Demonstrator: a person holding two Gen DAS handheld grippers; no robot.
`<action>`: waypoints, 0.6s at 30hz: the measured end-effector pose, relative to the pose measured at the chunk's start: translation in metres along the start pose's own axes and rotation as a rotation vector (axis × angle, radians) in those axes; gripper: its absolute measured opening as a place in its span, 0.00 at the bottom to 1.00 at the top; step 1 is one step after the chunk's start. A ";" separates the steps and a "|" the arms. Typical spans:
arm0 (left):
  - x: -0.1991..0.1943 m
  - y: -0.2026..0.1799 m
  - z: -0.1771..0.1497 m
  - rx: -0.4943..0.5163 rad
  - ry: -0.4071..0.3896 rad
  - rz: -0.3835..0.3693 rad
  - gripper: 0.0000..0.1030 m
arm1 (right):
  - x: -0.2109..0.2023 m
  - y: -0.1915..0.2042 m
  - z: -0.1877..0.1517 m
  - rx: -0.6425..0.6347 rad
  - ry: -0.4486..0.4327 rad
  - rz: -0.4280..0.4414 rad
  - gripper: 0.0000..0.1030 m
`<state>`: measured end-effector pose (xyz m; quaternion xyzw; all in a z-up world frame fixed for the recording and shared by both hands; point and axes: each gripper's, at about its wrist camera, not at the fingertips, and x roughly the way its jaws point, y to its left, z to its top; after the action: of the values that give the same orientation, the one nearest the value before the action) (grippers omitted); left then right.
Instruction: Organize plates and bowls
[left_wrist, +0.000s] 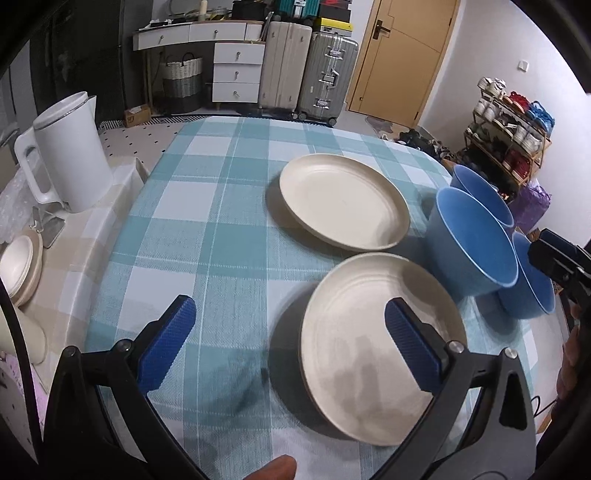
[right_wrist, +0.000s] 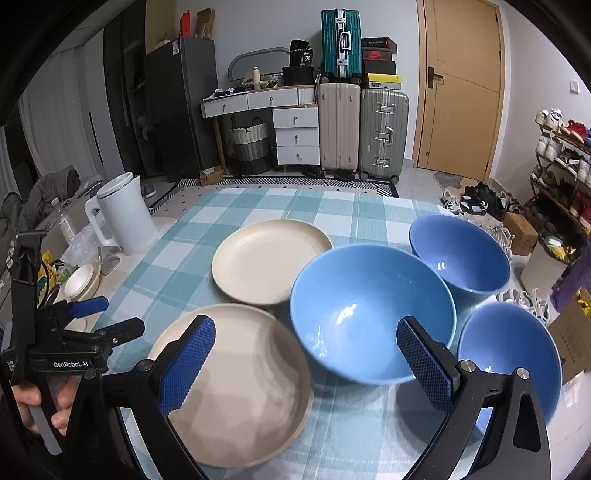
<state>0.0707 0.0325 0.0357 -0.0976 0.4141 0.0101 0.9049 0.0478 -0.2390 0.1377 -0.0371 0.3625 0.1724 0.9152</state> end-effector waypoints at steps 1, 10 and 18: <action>0.001 0.000 0.003 0.001 0.001 0.001 0.99 | 0.001 -0.001 0.003 0.000 0.001 0.006 0.98; 0.013 -0.001 0.037 -0.010 0.007 0.008 0.99 | 0.011 -0.004 0.038 -0.040 0.008 0.015 0.98; 0.026 -0.001 0.060 -0.019 0.010 0.015 0.99 | 0.019 -0.007 0.065 -0.068 0.009 0.012 0.98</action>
<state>0.1324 0.0412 0.0543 -0.1031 0.4195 0.0206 0.9017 0.1051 -0.2276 0.1722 -0.0668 0.3608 0.1899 0.9107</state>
